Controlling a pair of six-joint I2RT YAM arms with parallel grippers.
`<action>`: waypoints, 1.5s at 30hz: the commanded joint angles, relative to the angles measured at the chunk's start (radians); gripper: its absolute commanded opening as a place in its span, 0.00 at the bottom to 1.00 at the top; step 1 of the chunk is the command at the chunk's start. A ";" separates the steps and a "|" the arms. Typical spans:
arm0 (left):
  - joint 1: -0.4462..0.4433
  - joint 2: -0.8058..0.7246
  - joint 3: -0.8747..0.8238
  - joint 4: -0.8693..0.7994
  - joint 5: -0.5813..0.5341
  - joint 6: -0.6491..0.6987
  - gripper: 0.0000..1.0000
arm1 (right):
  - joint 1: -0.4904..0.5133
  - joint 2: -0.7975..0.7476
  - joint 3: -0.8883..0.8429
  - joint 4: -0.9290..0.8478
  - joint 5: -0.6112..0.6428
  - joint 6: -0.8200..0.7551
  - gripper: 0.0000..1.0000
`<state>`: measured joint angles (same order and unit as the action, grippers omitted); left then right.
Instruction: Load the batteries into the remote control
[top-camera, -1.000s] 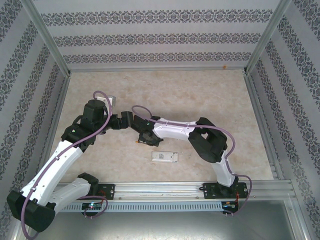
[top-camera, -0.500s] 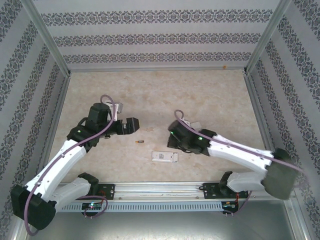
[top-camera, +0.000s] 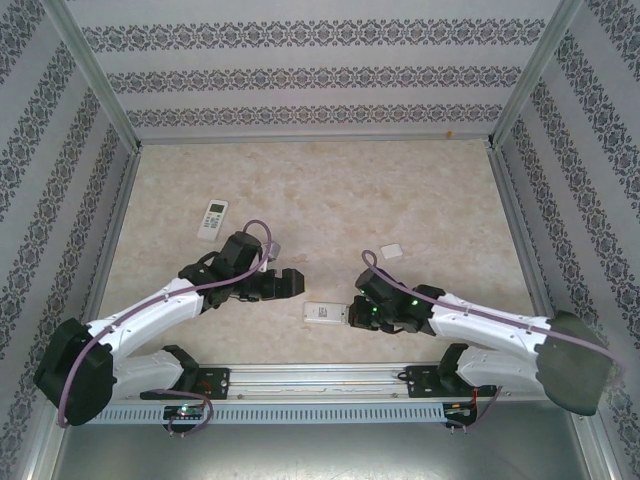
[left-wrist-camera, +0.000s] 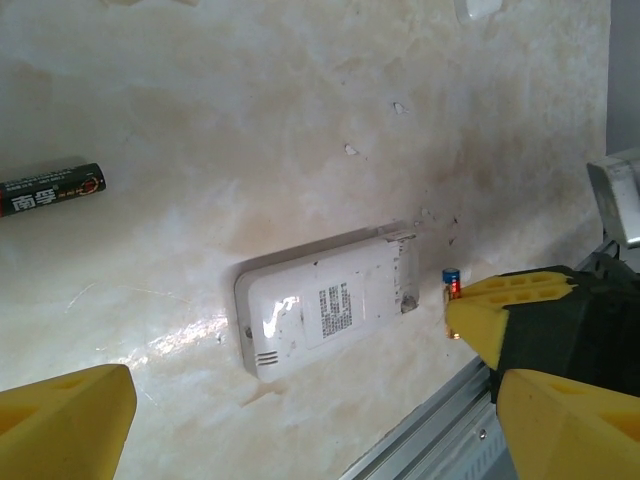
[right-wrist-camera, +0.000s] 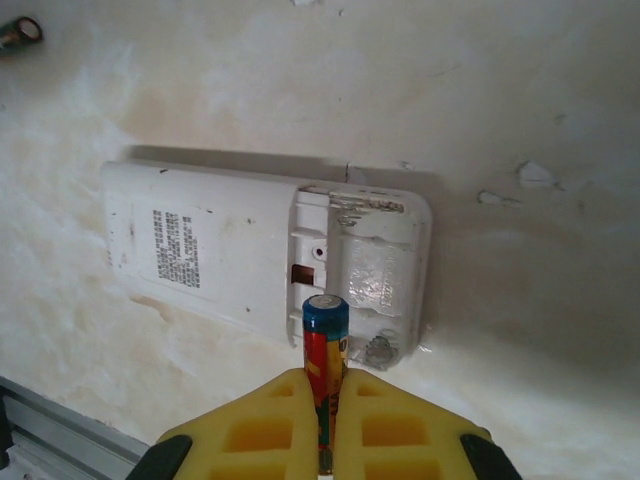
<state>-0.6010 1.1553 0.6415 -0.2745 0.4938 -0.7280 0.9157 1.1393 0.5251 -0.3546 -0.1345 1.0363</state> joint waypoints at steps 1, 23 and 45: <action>-0.014 0.007 -0.016 0.069 -0.009 -0.029 0.94 | -0.008 0.053 0.037 0.042 -0.031 -0.005 0.08; -0.017 0.024 -0.013 0.063 -0.020 -0.025 0.97 | -0.010 0.140 0.047 0.070 0.022 0.004 0.21; -0.118 0.203 0.010 0.082 -0.038 -0.073 0.75 | -0.009 0.127 0.033 0.015 0.055 0.004 0.21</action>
<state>-0.7029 1.3407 0.6304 -0.2302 0.4599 -0.7898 0.9115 1.2522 0.5491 -0.3145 -0.1020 1.0470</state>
